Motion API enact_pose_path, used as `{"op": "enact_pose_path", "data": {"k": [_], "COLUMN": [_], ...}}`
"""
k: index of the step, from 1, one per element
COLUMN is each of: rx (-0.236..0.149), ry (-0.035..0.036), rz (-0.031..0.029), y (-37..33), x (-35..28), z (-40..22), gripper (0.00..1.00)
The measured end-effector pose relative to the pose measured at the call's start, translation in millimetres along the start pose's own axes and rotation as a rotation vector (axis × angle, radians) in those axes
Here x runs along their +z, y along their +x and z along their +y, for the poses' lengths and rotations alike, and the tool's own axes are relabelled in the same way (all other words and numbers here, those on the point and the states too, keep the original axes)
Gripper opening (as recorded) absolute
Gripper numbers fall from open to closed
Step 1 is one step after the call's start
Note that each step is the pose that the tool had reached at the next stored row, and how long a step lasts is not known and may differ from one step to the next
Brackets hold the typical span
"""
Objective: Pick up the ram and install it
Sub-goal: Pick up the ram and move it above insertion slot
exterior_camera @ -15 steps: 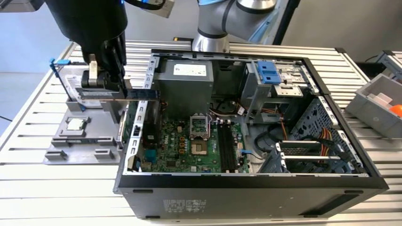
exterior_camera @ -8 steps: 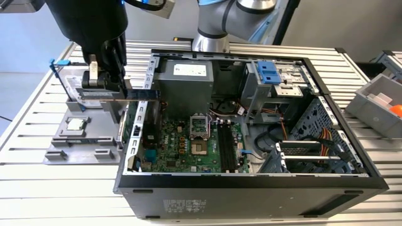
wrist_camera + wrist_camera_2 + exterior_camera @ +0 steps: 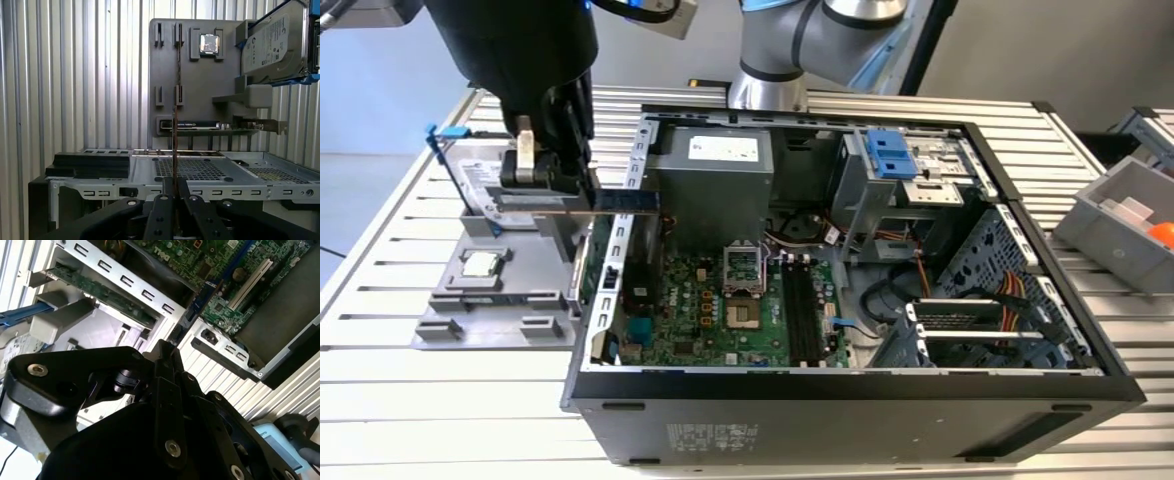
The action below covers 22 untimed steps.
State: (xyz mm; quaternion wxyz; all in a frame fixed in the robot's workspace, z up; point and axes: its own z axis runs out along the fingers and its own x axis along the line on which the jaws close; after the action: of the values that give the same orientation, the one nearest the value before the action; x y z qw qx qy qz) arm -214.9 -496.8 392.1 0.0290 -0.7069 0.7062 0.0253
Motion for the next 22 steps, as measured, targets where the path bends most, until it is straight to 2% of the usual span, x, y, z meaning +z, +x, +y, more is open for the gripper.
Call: {"op": "enact_pose_path", "data": {"k": [22], "rx": [0.000], "ry": [-0.0013], "rz": [0.0001], "y": [0.0], "x": [0.2], "z": [-38.5], "gripper": [0.00]}}
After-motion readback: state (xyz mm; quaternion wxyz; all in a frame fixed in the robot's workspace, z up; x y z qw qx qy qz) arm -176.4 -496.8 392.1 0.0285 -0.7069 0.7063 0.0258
